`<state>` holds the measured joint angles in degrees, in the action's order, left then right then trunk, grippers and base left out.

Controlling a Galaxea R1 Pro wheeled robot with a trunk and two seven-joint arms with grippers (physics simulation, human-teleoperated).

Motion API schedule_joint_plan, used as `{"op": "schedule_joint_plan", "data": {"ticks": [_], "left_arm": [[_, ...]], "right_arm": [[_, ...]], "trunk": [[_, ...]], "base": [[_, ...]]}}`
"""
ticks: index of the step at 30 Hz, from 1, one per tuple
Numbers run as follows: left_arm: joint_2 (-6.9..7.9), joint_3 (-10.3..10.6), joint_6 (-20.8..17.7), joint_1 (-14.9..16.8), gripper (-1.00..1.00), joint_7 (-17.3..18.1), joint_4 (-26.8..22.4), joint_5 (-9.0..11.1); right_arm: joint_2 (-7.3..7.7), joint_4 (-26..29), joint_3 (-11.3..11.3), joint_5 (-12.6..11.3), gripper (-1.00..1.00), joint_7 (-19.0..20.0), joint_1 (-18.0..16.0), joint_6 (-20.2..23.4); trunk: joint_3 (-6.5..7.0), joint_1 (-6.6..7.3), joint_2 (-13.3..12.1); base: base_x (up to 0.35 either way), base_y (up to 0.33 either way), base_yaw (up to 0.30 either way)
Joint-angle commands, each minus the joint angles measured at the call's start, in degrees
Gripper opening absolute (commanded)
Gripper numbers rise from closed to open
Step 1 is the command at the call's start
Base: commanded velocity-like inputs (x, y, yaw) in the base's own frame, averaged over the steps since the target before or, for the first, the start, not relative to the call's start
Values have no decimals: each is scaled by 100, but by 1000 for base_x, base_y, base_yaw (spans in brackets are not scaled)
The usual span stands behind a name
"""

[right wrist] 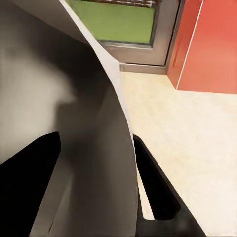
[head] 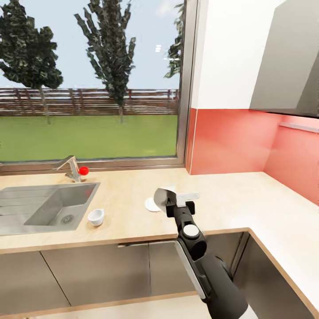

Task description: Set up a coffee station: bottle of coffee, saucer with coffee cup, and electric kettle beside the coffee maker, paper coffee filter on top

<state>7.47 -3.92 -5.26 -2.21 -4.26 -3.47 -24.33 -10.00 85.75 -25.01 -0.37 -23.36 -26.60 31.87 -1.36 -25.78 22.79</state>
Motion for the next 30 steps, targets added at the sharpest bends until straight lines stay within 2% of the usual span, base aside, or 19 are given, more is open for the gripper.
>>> {"op": "schedule_joint_plan", "data": {"ticks": [1,5,12,17,24,30], "left_arm": [[-11,-47,-33,-6,100,-1,-15,-49],[-21,-64,-29,-10,100,-11,29,-2],[-23,-155,1,-9,100,-14,47,264],[-26,-165,14,-8,100,-13,29,472],[-26,-134,14,-2,100,-14,-29,946],[-12,-130,0,8,100,-14,-46,1056]], "right_arm": [[0,9,-111,-10,-100,-30,-6,35],[0,12,-295,-19,-100,-29,-8,31],[0,101,-446,-24,-100,-31,-9,39],[0,112,-473,-24,-100,-29,-8,32],[0,110,-477,-24,-100,-29,-6,32],[0,99,-471,-24,-100,-29,-3,30]], "trunk": [[-12,0,13],[-12,0,13],[-17,0,13],[-38,0,13],[-75,0,13],[-104,0,13]], "base": [[-336,77,5],[-336,71,46],[-267,15,115],[-219,1,194],[-88,0,224],[-7,0,236]]}}
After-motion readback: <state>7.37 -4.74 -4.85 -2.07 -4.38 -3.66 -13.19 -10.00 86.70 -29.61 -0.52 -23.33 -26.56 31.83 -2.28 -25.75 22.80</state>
